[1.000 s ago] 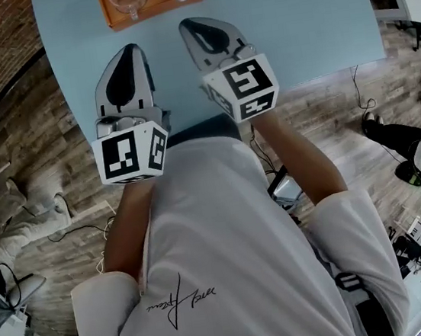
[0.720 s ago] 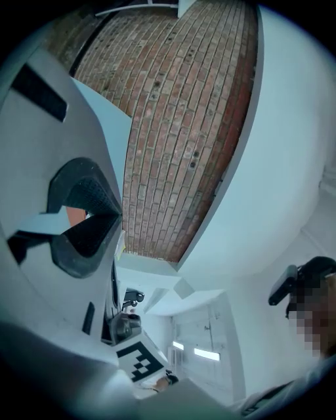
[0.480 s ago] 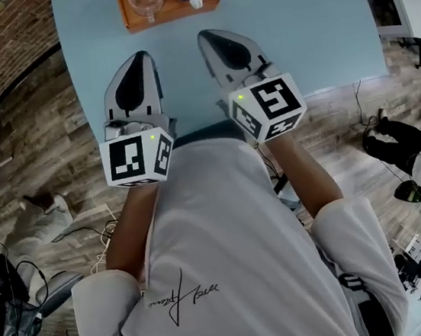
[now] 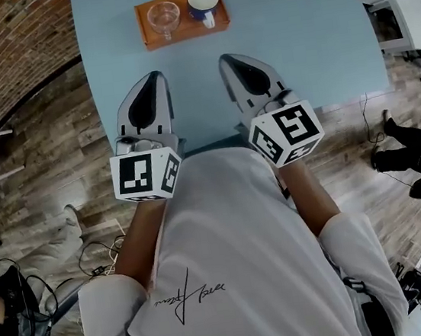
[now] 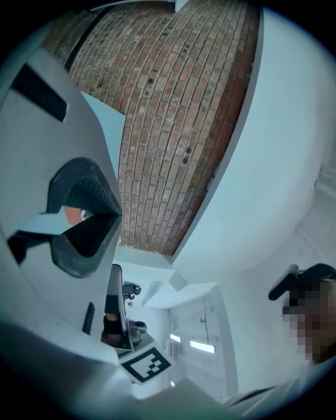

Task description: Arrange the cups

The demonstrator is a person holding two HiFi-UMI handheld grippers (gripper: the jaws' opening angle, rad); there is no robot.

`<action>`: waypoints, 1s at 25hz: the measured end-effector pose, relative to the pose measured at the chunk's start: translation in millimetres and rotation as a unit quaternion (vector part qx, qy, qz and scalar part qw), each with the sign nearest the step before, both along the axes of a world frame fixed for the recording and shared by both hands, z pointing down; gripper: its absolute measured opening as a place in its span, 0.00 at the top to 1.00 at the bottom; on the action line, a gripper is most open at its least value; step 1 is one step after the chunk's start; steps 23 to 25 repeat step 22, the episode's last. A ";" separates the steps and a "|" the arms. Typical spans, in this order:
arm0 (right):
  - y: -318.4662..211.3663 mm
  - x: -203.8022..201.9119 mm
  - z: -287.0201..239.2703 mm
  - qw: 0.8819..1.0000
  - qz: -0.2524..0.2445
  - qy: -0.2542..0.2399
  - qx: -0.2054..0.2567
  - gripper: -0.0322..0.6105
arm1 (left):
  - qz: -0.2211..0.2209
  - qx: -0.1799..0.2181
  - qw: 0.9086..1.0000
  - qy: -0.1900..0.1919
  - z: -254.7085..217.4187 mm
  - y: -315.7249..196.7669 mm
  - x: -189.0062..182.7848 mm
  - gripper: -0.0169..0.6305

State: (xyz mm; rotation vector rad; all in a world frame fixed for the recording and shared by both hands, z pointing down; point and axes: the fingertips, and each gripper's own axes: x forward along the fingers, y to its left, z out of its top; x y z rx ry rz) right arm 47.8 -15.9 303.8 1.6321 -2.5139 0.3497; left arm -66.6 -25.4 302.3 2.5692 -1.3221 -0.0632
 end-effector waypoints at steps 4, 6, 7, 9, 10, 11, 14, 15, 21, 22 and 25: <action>4.5 -0.8 -8.3 1.000 0.000 0.003 0.005 0.92 | 0.012 0.009 1.000 -0.001 -10.3 3.3 -1.0 0.96; 8.2 -2.2 -10.9 1.000 0.000 0.001 0.003 0.92 | 0.019 0.009 1.000 0.001 -12.8 4.6 -0.6 0.96; 10.2 -2.2 -12.5 1.000 -0.001 -0.001 0.002 0.92 | 0.022 0.008 1.000 0.003 -13.8 4.9 0.5 0.96; 14.1 -0.4 -16.5 1.000 -0.001 -0.001 0.003 0.92 | 0.024 0.007 1.000 0.009 -16.4 4.9 3.8 0.96; 16.0 1.0 -18.4 1.000 0.000 -0.001 0.004 0.92 | 0.025 0.008 1.000 0.010 -18.1 5.3 5.5 0.96; 18.0 2.7 -19.9 1.000 0.000 -0.002 0.005 0.92 | 0.026 0.011 1.000 0.011 -19.7 6.4 6.7 0.96; 22.4 6.7 -22.9 1.000 0.003 -0.006 0.006 0.92 | 0.025 0.017 0.999 0.012 -23.4 10.0 6.6 0.96; 22.7 7.4 -23.7 1.000 0.004 -0.007 0.006 0.92 | 0.023 0.017 0.999 0.013 -23.8 10.2 6.0 0.96; 26.1 0.0 -23.7 1.000 0.000 -0.022 0.008 0.92 | 0.022 0.015 1.000 0.017 -20.0 7.3 2.8 0.96; 27.5 -2.3 -23.3 1.000 -0.001 -0.025 0.008 0.92 | 0.022 0.015 0.999 0.018 -19.5 7.0 2.1 0.96; 27.5 -2.3 -23.3 1.000 -0.001 -0.025 0.008 0.92 | 0.022 0.015 0.999 0.018 -19.5 7.0 2.1 0.96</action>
